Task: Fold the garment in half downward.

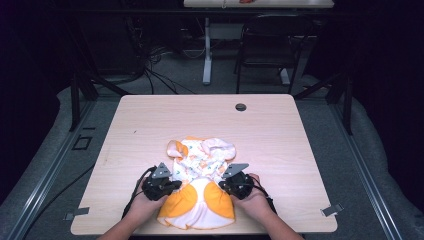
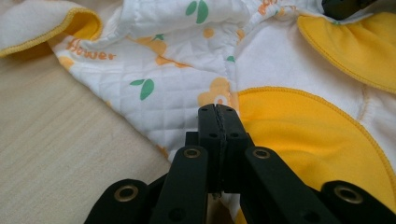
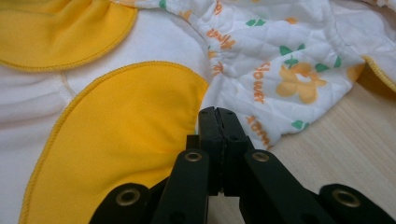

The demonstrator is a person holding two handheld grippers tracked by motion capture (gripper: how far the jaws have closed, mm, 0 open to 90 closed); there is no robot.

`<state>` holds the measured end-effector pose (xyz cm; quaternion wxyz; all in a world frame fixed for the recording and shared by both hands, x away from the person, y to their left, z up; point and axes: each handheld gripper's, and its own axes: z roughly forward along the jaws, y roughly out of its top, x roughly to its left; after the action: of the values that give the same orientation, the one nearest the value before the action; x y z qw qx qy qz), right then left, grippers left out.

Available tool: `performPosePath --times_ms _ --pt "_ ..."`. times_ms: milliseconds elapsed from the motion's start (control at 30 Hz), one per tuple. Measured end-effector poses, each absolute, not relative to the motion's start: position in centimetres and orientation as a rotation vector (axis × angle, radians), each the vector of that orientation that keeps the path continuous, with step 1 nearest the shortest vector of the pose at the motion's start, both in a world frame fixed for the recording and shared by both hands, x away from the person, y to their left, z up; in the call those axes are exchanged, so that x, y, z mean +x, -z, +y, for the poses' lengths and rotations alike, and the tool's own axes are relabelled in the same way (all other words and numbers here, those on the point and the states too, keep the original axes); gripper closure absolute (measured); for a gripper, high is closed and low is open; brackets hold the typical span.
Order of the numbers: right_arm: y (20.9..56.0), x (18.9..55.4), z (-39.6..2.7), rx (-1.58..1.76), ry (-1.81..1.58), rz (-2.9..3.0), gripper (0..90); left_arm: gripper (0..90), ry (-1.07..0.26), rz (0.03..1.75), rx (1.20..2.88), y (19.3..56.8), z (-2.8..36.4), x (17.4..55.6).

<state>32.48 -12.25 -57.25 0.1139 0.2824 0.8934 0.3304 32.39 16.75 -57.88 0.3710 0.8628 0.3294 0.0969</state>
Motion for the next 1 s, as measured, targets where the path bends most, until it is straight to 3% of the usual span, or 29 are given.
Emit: performPosePath --times_ms 533,767,1000 --pt "56.2 33.5 -12.2 0.853 -0.966 2.65 90.0 89.9 -0.247 0.855 2.223 56.7 16.4 34.1" --pt "53.9 37.8 -11.8 0.911 -0.965 2.58 90.0 89.8 -0.306 0.887 2.191 55.0 15.7 38.1" --pt "53.8 41.4 -11.3 0.959 -0.91 2.568 89.8 89.6 -0.326 0.9 2.17 54.5 15.0 41.1"
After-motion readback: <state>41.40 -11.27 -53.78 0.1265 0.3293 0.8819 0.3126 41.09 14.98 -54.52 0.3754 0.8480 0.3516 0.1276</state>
